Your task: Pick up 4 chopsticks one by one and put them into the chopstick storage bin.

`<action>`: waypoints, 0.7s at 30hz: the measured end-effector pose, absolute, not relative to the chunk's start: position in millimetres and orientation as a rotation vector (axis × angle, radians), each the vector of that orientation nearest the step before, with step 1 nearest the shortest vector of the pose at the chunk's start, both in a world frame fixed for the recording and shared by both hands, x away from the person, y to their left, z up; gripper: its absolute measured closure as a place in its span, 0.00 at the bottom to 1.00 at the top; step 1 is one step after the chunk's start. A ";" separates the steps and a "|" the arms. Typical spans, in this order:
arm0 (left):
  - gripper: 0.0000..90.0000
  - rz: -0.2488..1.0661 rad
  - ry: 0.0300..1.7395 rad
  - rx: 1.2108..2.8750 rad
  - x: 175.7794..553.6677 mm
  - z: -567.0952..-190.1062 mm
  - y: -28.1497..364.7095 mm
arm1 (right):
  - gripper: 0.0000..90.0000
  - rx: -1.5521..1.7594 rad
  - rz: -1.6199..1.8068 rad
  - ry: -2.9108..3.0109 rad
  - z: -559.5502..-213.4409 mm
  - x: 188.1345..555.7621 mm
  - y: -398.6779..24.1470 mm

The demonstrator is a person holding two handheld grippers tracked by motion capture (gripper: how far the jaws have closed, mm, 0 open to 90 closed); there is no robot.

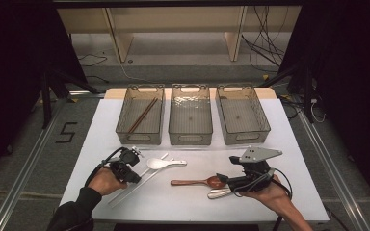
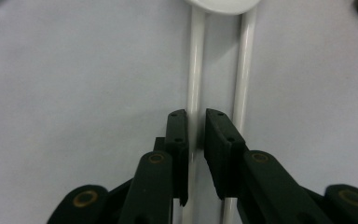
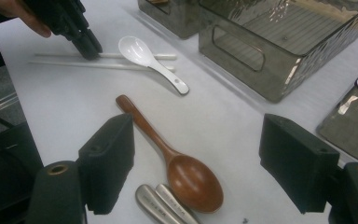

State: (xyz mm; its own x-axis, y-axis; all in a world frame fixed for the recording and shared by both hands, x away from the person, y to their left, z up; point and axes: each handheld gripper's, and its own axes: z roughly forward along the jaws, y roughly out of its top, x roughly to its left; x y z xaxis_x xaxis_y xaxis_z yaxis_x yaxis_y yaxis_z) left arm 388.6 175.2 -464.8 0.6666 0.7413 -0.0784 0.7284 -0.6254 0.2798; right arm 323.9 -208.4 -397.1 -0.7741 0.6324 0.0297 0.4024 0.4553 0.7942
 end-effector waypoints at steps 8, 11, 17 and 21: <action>0.93 0.100 1.131 2.631 388.1 -464.3 173.7 | 0.31 0.888 1.221 2.439 -397.2 323.9 -208.2; 0.94 0.099 1.124 2.617 388.3 -464.5 175.7 | 0.31 0.889 1.221 2.439 -396.9 324.0 -208.7; 0.94 0.107 1.109 2.592 388.6 -459.3 181.4 | 0.31 0.894 1.223 2.434 -396.6 324.3 -209.5; 0.94 0.126 1.117 2.578 389.0 -456.5 188.2 | 0.31 0.893 1.221 2.436 -396.5 323.9 -209.4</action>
